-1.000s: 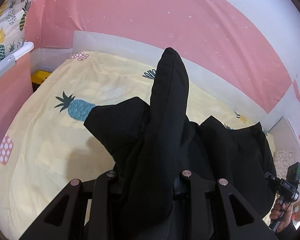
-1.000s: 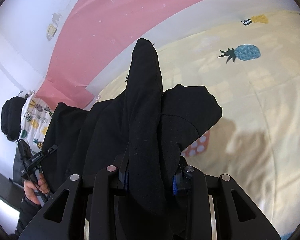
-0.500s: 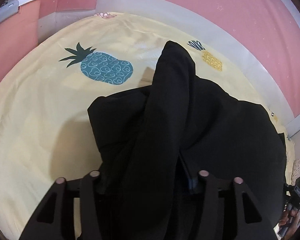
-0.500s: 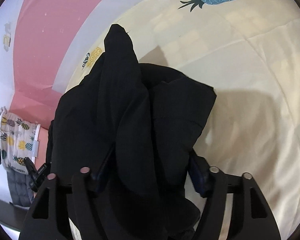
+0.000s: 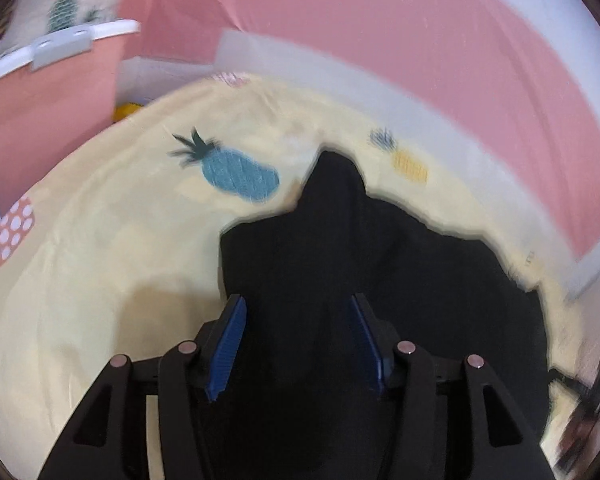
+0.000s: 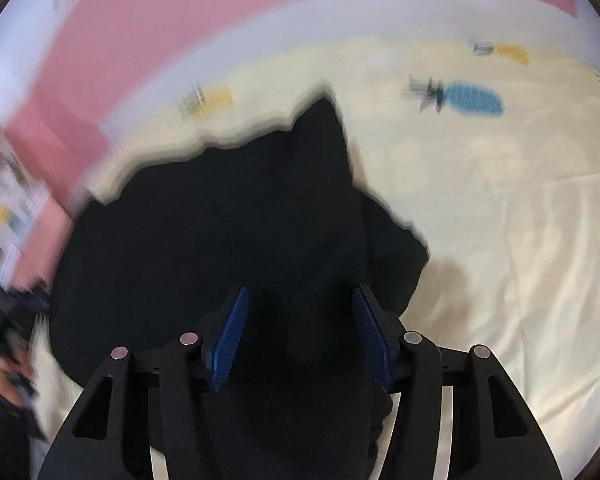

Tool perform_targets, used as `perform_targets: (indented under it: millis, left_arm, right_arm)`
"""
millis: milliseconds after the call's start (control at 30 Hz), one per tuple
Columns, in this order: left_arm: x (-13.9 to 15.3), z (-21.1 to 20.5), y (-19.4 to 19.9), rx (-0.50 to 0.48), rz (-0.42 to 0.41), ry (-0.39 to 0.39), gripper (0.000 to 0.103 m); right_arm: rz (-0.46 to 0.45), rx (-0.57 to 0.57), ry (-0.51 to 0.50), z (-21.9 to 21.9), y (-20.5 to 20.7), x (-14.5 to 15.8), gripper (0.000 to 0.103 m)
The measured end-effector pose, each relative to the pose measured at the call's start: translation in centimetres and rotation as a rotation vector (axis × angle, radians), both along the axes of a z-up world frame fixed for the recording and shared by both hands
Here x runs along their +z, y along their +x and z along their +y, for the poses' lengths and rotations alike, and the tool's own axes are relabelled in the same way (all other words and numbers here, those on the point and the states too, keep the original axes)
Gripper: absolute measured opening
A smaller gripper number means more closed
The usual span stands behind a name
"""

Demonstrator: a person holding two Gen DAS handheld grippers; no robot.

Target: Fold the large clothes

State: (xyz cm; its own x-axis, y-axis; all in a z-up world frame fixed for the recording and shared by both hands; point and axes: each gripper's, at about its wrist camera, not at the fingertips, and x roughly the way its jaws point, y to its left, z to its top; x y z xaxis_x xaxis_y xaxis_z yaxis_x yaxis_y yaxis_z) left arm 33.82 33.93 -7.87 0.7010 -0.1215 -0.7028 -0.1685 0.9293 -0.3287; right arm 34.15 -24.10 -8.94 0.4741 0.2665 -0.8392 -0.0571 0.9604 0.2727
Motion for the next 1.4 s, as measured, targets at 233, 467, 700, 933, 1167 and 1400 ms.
perform_targets:
  millis: [233, 467, 700, 933, 1167, 1400]
  left_arm:
    - [0.5, -0.6, -1.0, -0.02, 0.023, 0.062, 0.054]
    - [4.0, -4.1, -10.0, -0.099, -0.068, 0.069, 0.054]
    - [5.3, -9.6, -19.4, -0.149, -0.043, 0.079, 0.054]
    - [6.9, -13.7, -26.3, -0.179, -0.032, 0.099, 0.06]
    - [8.3, -16.7, -29.8, -0.212, -0.054, 0.143, 0.066]
    - [8.3, -17.6, -30.6, -0.183, -0.031, 0.167, 0.068]
  right_arm:
    - [-0.035, -0.019, -0.021, -1.1, -3.6, 2.1, 0.055]
    - [-0.12, 0.014, -0.002, -0.3, -13.8, 6.0, 0.055]
    - [-0.172, 0.053, -0.062, 2.6, -22.9, 9.0, 0.055]
    - [-0.207, 0.04, -0.071, 3.9, -30.1, 10.6, 0.055]
    - [-0.252, 0.069, -0.131, 5.5, -33.7, 12.0, 0.06]
    - [-0.256, 0.072, -0.134, 6.4, -34.6, 11.8, 0.062]
